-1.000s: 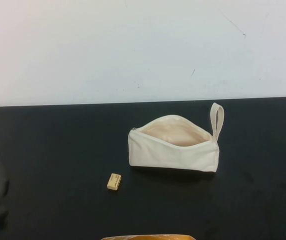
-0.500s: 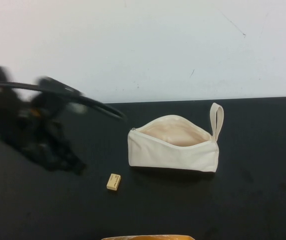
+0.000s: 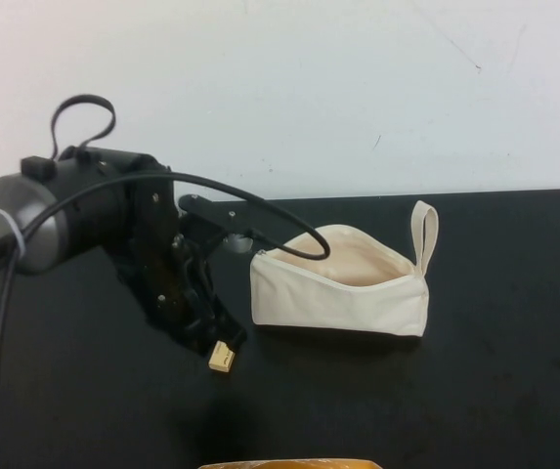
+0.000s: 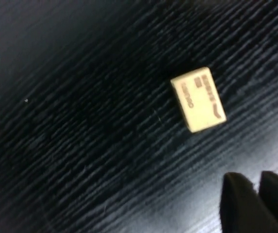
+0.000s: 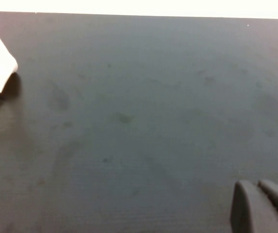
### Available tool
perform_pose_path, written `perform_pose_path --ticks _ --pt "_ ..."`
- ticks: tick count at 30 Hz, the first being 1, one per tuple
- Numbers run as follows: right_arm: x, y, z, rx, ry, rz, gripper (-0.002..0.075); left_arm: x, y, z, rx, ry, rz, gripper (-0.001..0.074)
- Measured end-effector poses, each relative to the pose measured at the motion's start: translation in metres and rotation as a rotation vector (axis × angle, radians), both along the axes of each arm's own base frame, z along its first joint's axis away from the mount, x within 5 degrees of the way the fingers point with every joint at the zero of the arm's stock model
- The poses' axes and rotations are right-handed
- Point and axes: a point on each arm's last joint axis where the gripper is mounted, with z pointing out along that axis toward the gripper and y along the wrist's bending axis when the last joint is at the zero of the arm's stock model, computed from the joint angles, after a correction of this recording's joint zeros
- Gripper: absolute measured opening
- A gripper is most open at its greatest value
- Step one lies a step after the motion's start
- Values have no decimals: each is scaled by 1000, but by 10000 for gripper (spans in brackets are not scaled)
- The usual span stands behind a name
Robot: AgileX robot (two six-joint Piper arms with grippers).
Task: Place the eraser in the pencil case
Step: Pick up the eraser from the table
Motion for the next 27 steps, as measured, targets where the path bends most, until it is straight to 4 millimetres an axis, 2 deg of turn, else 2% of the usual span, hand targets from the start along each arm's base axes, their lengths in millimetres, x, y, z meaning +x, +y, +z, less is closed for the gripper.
perform_pose_path --ticks 2,6,9,18,23,25,27 --pt "0 0 0 0 0 0 -1 3 -1 -8 4 8 4 147" --pt "0 0 0 0 0 0 -1 11 -5 -20 -18 -8 32 377" --pt "0 0 0 0 0 0 -1 14 -8 -25 -39 -18 50 441" --pt "0 0 0 0 0 0 -1 22 -11 -58 -23 19 61 391" --pt "0 0 0 0 0 0 -1 24 -12 -63 -26 28 92 373" --pt "0 0 0 0 0 0 -1 25 -12 -62 -31 23 104 320" --pt "0 0 0 0 0 0 -1 25 -12 -62 -32 24 109 215"
